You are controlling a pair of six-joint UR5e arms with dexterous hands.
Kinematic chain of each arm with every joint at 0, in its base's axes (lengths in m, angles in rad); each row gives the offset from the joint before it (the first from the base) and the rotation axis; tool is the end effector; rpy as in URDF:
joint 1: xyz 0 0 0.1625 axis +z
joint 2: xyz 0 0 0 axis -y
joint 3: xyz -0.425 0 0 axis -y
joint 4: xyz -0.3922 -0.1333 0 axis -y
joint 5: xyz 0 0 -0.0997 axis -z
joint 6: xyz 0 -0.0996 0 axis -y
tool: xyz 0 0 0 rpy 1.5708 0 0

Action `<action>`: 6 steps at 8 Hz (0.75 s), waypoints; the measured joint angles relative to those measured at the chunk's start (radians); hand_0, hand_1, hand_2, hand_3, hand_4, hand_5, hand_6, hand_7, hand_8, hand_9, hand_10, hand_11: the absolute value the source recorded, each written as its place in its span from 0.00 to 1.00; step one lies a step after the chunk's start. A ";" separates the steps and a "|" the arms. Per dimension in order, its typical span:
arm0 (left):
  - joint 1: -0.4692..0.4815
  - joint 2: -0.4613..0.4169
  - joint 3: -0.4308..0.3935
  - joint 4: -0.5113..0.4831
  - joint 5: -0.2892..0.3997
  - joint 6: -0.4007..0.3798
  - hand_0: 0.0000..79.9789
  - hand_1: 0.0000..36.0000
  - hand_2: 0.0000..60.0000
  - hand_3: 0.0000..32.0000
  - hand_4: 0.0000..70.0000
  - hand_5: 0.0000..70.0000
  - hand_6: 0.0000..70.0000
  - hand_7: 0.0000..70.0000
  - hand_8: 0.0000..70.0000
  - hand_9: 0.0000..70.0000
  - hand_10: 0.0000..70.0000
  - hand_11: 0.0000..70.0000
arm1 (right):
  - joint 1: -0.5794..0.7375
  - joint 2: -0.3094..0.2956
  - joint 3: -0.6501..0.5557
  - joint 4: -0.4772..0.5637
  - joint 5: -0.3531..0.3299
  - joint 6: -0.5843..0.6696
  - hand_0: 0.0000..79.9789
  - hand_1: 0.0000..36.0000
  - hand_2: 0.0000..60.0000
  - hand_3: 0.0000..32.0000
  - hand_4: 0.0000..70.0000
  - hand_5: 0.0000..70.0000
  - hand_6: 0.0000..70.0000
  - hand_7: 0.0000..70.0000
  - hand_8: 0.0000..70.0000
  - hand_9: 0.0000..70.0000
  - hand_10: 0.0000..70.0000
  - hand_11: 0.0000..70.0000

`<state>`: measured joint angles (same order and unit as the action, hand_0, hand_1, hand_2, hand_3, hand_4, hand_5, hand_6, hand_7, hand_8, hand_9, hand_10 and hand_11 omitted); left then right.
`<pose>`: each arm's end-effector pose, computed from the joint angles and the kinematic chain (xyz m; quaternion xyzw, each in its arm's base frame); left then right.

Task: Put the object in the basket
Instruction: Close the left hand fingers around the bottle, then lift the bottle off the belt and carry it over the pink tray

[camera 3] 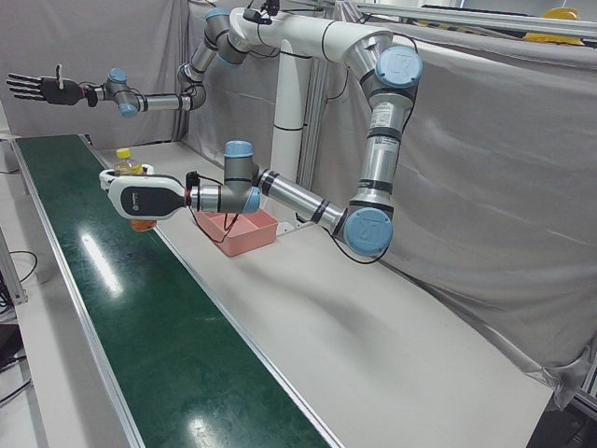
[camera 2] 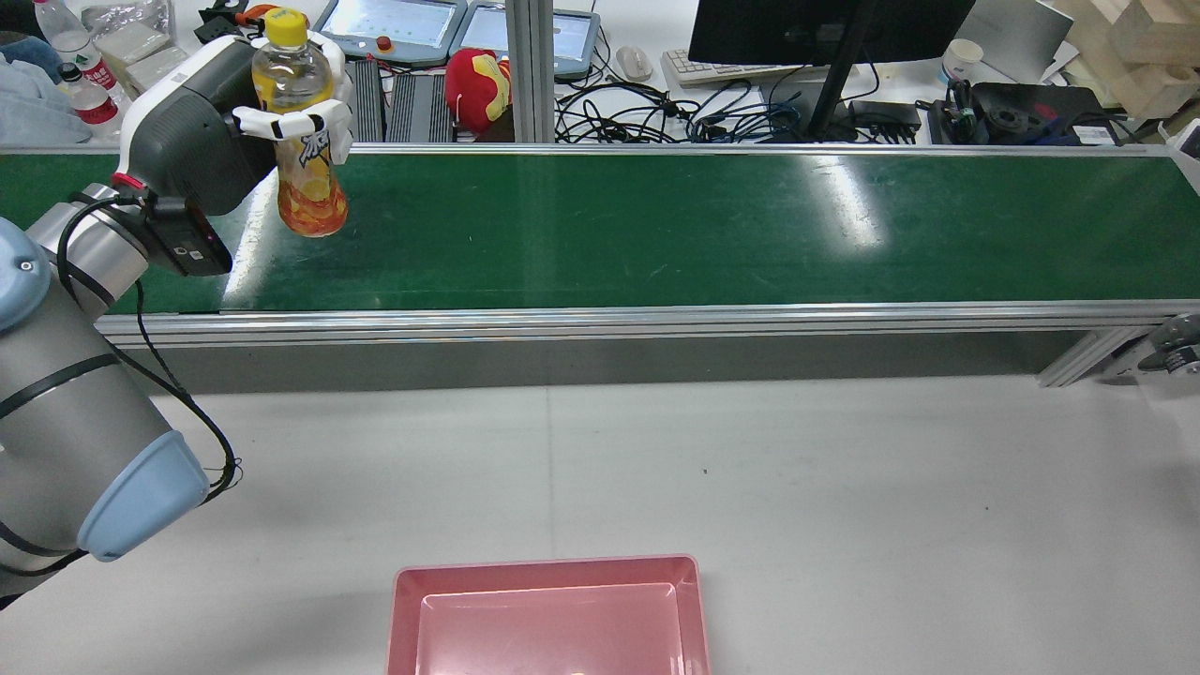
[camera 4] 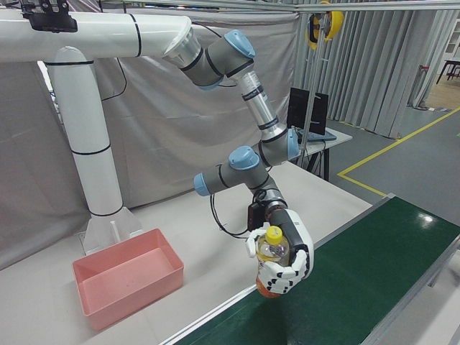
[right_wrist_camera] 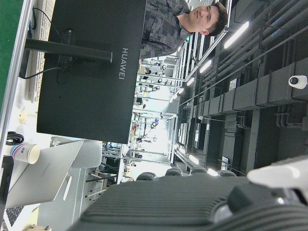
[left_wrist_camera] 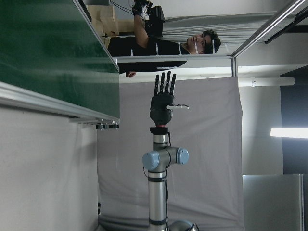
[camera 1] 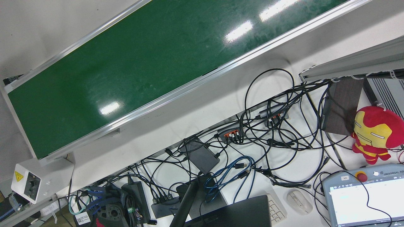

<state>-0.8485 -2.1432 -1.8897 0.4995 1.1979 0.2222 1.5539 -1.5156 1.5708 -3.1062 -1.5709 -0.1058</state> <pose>0.2697 -0.5626 0.2714 -0.1023 0.8169 -0.5566 0.1113 0.1244 -0.5254 0.6555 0.0328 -0.7377 0.6731 0.0414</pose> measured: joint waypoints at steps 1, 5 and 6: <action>0.055 -0.006 -0.069 0.058 0.002 0.004 0.71 1.00 1.00 0.00 1.00 1.00 1.00 1.00 1.00 1.00 0.80 1.00 | 0.000 0.000 0.000 0.000 0.000 0.000 0.00 0.00 0.00 0.00 0.00 0.00 0.00 0.00 0.00 0.00 0.00 0.00; 0.348 -0.007 -0.224 0.149 0.006 0.064 0.72 1.00 1.00 0.00 1.00 1.00 1.00 1.00 1.00 1.00 0.77 1.00 | 0.000 0.000 0.000 0.001 0.000 0.000 0.00 0.00 0.00 0.00 0.00 0.00 0.00 0.00 0.00 0.00 0.00 0.00; 0.427 -0.006 -0.241 0.160 0.006 0.104 0.71 1.00 1.00 0.00 1.00 1.00 1.00 1.00 1.00 1.00 0.77 1.00 | 0.000 0.000 0.000 0.000 0.000 0.000 0.00 0.00 0.00 0.00 0.00 0.00 0.00 0.00 0.00 0.00 0.00 0.00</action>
<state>-0.4211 -2.1496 -2.1304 0.6594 1.2035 0.3257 1.5539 -1.5156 1.5708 -3.1060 -1.5708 -0.1058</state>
